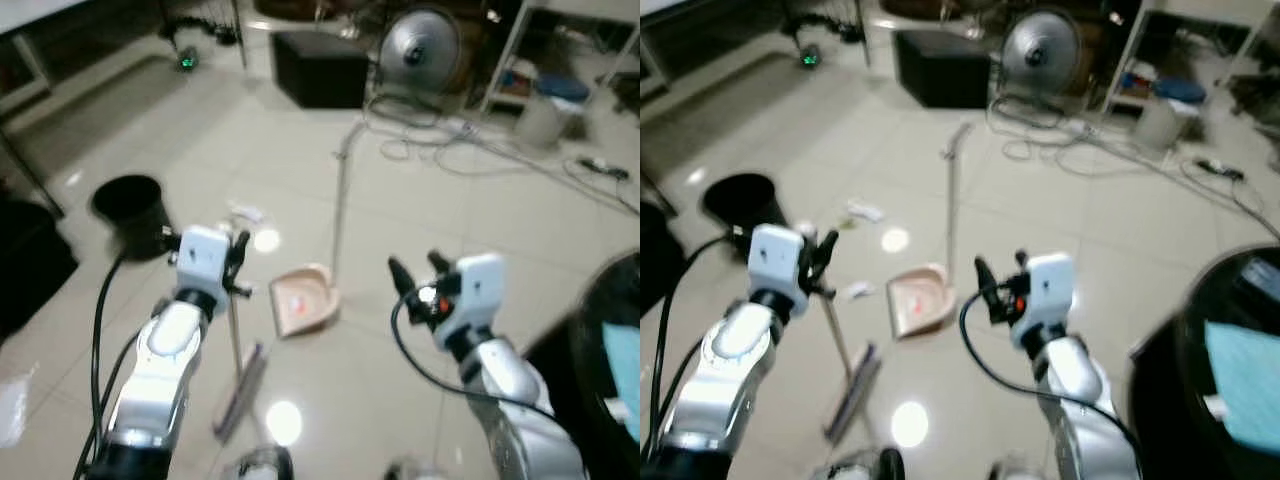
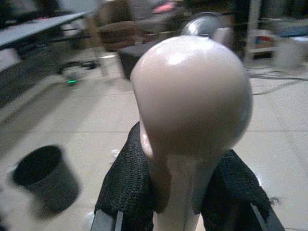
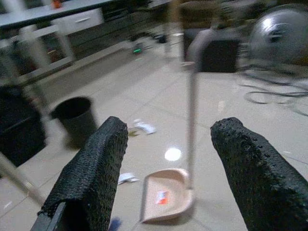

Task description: Sweep floor

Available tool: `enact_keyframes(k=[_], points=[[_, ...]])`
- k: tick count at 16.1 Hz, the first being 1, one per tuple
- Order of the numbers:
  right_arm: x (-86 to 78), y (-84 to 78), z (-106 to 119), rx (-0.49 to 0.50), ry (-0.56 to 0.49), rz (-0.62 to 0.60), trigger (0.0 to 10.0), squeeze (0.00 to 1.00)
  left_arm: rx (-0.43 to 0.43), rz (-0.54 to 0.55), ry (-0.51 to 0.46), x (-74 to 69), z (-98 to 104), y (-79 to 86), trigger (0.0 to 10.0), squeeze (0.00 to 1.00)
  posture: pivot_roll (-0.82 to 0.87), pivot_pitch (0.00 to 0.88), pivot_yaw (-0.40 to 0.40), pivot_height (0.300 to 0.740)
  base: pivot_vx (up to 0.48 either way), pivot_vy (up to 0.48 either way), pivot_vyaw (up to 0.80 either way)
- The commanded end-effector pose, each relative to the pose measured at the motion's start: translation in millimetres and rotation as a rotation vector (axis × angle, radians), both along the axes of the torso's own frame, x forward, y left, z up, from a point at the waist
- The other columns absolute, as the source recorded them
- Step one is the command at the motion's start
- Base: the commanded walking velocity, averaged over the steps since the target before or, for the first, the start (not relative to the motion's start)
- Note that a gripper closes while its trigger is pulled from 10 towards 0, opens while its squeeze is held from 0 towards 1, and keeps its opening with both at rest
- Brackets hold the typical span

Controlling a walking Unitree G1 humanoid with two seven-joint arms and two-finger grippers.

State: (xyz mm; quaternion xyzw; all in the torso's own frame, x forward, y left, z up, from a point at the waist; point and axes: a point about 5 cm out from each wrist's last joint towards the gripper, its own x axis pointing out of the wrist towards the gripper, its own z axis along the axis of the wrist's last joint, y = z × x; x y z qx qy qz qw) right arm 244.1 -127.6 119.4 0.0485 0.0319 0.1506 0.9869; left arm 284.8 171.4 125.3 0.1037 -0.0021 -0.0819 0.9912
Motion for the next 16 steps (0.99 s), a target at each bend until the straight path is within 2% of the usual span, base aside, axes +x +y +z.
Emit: enact_keyframes(k=[1,3,5,6,9,12,16], points=[[2.2,-0.2,-1.2,-0.006,0.012,0.006,10.0,0.00,0.015,0.015,-0.032,1.4,8.9,4.1,10.0,0.00,0.00,0.125,0.043,0.740,0.000,0.439,0.00],[6.7,3.7,-0.1,-0.014,0.006,0.027,10.0,0.00,0.025,0.017,-0.028,2.2,9.5,7.8,10.0,0.00,0.00,0.121,0.047,0.740,0.000,0.435,0.00],[11.9,4.7,1.3,-0.015,-0.001,0.042,10.0,0.00,0.038,0.013,-0.036,2.8,10.9,6.8,10.0,0.00,0.02,0.133,0.017,0.740,0.000,0.437,0.00],[14.2,5.8,-3.0,-0.048,0.004,0.043,10.0,0.00,0.046,0.012,-0.032,1.1,8.1,8.0,10.0,0.00,0.03,0.123,0.005,0.740,0.000,0.439,0.00],[15.6,-2.9,-4.2,-0.041,-0.001,-0.020,10.0,0.00,0.043,0.004,-0.038,2.1,11.6,4.0,10.0,0.00,0.02,0.111,0.028,0.740,0.000,0.436,0.00],[17.3,-16.6,-0.3,-0.061,-0.014,-0.121,10.0,0.00,0.027,-0.041,-0.040,8.9,8.7,-8.9,10.0,0.00,-0.03,0.115,0.026,0.740,0.000,0.436,0.00],[14.1,-26.0,-0.6,-0.090,-0.012,-0.188,10.0,0.00,0.013,-0.046,-0.033,6.7,3.6,-14.7,10.0,0.00,-0.05,0.122,-0.005,0.740,0.000,0.429,0.00]])
